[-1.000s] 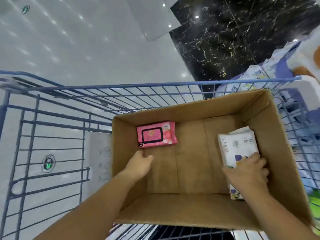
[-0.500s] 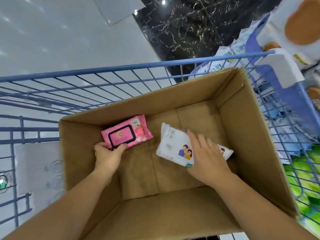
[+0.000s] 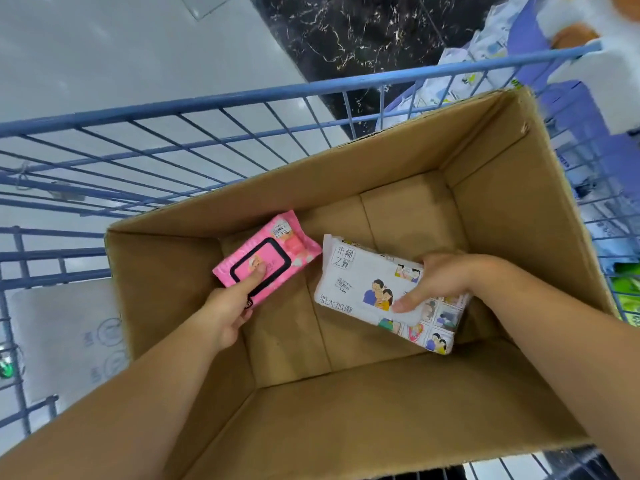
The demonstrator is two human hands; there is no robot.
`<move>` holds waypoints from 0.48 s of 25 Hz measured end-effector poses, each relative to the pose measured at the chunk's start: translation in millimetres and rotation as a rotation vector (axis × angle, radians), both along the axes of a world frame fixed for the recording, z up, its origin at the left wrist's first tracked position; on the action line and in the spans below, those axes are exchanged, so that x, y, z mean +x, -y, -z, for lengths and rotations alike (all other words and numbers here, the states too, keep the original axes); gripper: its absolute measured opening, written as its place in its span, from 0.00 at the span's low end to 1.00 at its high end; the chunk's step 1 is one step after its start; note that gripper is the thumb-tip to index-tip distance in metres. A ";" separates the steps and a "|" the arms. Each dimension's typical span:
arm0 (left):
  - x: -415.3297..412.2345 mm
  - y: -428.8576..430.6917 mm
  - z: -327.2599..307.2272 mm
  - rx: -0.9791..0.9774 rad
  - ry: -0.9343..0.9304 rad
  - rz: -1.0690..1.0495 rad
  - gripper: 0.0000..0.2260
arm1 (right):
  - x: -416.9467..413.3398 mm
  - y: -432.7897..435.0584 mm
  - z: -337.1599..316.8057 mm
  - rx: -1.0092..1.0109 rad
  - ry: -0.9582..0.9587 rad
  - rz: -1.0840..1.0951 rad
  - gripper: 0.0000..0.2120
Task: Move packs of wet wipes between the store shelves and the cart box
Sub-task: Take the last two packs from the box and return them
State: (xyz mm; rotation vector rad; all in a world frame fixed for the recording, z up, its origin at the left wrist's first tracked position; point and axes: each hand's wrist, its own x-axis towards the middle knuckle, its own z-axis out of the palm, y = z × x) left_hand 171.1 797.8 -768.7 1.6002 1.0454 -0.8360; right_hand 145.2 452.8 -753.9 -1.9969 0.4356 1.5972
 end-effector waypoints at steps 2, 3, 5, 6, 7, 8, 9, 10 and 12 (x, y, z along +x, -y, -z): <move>-2.1 1.7 -3.8 -0.044 -0.003 0.008 0.25 | -9.7 -4.2 3.4 0.053 -0.053 0.074 0.37; -3.2 3.1 -4.0 -0.067 0.001 0.010 0.26 | -13.4 -6.3 4.6 0.067 -0.068 0.111 0.35; -6.9 9.5 -3.5 -0.124 0.017 0.007 0.22 | -17.8 -8.6 5.0 0.083 -0.064 0.177 0.31; -9.5 12.5 -4.6 -0.134 0.027 -0.007 0.21 | -19.4 -9.8 4.0 0.091 -0.045 0.195 0.31; -12.0 14.4 -4.2 -0.137 0.053 -0.029 0.22 | -20.5 -11.0 2.3 0.091 -0.020 0.205 0.30; -14.6 16.1 -4.8 -0.132 0.080 -0.057 0.23 | -21.6 -12.2 -0.7 0.088 0.004 0.214 0.29; -16.3 16.2 -4.8 -0.116 0.103 -0.079 0.24 | -23.0 -14.1 -3.8 0.082 0.022 0.226 0.27; -16.9 17.4 -7.7 -0.095 0.114 -0.093 0.22 | -25.8 -15.3 -5.2 0.077 0.035 0.247 0.26; -13.9 19.2 -15.5 -0.079 0.117 -0.112 0.16 | -28.9 -18.3 -10.4 0.095 0.041 0.299 0.26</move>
